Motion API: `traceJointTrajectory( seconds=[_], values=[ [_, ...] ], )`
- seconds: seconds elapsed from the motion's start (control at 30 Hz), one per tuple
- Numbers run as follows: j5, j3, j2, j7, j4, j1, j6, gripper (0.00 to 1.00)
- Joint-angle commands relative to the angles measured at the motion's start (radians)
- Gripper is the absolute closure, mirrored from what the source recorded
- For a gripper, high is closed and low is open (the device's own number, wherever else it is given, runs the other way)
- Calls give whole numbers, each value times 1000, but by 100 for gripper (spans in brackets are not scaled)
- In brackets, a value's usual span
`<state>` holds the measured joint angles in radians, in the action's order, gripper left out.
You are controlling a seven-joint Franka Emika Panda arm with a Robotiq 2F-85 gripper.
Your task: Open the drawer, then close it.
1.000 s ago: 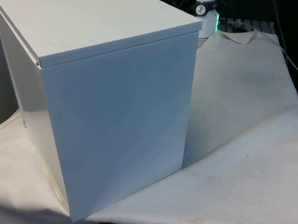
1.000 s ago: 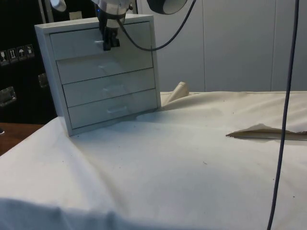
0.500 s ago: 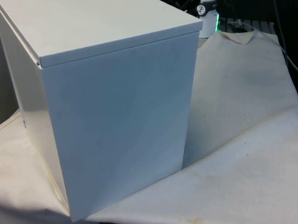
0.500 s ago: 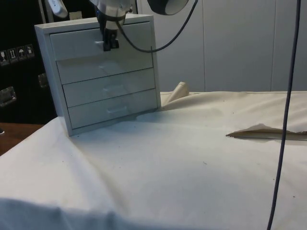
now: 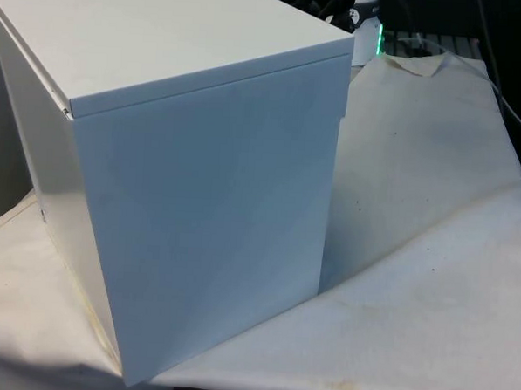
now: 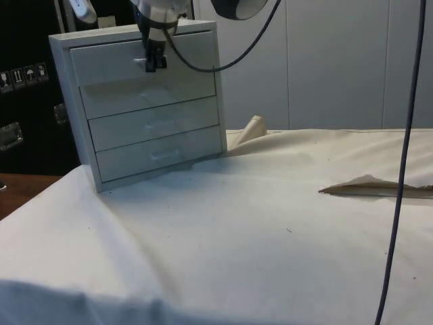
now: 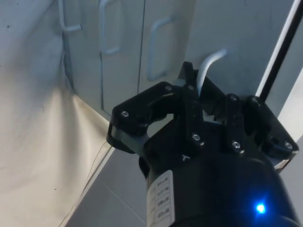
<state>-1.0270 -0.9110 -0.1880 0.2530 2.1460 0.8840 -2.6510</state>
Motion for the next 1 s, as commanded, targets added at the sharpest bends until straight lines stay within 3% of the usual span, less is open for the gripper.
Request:
traceJointTrajectory(
  seconds=[0.0,0.03,0.07,0.1,0.3,0.33,0.37,0.6,0.63,0.67,0.9,0.93,0.97],
  values=[
    [-42,-10,33,32,22,15,0,100],
    [-43,-11,37,29,23,13,-1,100],
    [0,0,7,3,4,0,-1,100],
    [-43,-12,40,27,24,12,-2,100],
    [-49,-12,70,28,44,7,-11,100],
    [-13,-3,49,3,31,-1,-8,100],
    [-52,-11,74,32,48,7,-12,100],
    [-79,-6,112,64,74,10,-9,100],
    [-41,0,82,35,54,0,-19,100],
    [-80,-5,115,65,76,11,-6,100],
    [-86,8,134,72,84,14,9,100],
    [-42,16,103,43,63,3,-3,100],
    [-87,13,138,74,86,14,14,100]
  ],
)
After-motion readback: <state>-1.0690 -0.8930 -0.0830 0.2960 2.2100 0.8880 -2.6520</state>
